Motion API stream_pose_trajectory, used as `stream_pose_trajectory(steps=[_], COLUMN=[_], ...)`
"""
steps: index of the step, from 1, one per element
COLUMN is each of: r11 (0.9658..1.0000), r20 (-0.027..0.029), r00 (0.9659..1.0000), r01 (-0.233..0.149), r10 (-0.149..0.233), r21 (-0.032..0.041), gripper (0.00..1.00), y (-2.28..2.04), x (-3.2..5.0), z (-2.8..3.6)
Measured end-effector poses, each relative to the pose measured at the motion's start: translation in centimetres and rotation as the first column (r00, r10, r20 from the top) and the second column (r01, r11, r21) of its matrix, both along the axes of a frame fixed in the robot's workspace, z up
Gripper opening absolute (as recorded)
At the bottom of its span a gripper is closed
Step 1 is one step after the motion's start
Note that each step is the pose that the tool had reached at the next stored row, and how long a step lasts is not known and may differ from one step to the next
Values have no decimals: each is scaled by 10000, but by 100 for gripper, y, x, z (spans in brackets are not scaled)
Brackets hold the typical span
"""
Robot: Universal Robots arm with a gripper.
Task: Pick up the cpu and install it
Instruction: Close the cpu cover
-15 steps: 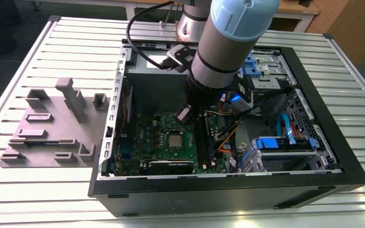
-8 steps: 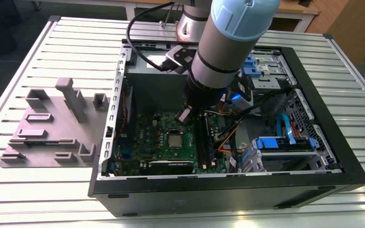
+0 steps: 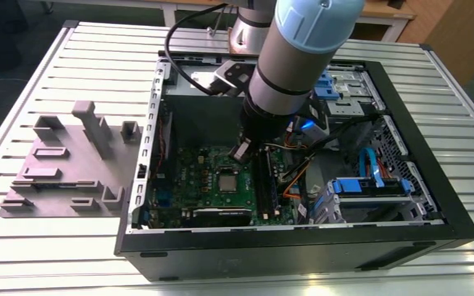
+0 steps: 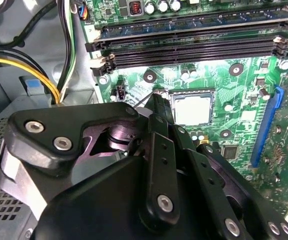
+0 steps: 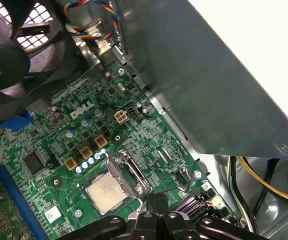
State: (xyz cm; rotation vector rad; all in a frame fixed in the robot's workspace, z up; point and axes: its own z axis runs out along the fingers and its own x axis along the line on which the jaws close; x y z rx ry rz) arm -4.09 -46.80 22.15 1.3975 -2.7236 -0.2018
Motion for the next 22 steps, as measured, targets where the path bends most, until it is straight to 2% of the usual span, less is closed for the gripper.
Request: stream_pose_trajectory(steps=[11, 13, 15, 22], r11=[9982, 9974, 9943, 9922], r20=[0, 0, 1, 0], r00=[9982, 9974, 9943, 9922], r01=[-606, -719, -1062, -1248], r10=[606, 719, 1062, 1248], r21=[1, 0, 1, 0], gripper=[10, 10, 10, 10], y=[-4, -5, -9, -10], x=[32, 35, 47, 51], z=[-5, -7, -11, -13])
